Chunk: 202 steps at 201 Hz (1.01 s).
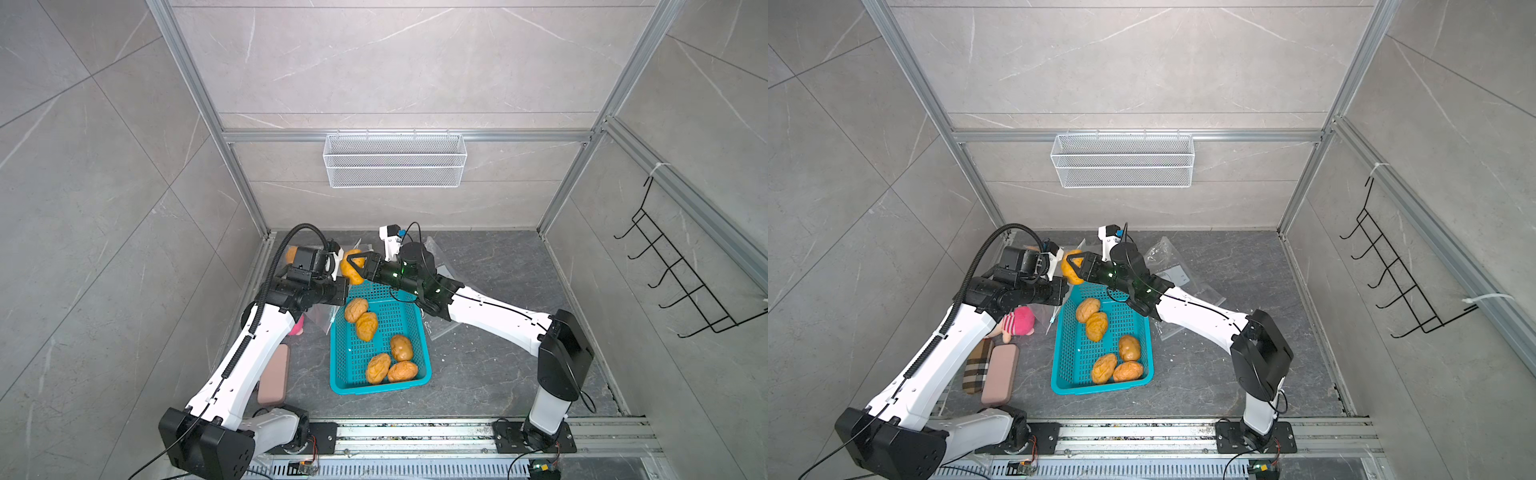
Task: Put the potatoes into a zipper bag and zip it
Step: Place the potato into the zipper food storage bag.
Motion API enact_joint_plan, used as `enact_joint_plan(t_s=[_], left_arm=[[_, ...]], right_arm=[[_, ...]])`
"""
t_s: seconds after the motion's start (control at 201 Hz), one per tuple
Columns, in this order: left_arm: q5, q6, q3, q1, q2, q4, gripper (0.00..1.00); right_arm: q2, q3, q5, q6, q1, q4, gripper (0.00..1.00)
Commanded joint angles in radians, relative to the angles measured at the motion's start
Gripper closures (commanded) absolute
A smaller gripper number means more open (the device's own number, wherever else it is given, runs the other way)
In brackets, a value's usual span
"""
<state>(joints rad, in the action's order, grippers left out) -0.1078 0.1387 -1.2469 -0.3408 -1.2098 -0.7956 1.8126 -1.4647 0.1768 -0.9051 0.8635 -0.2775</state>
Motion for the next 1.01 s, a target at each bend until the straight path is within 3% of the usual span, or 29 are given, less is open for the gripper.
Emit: enact_joint_plan(t_s=[0.0,0.473,1.001], left_arm=[[-0.01,0.001,-0.002,-0.003,0.024,0.024,1.0],[0.009,0.01,-0.001,-0.003,0.025,0.03,1.0],[-0.007,0.009,0.0,-0.003,0.034,0.037,1.0]], right_arm=[[0.019,-0.034,0.0,0.031,0.004,0.092,0.63],[0.009,-0.053,-0.086,0.134,0.03,0.287,0.62],[0.142,-0.343,-0.211,0.058,0.05,0.623,0.51]])
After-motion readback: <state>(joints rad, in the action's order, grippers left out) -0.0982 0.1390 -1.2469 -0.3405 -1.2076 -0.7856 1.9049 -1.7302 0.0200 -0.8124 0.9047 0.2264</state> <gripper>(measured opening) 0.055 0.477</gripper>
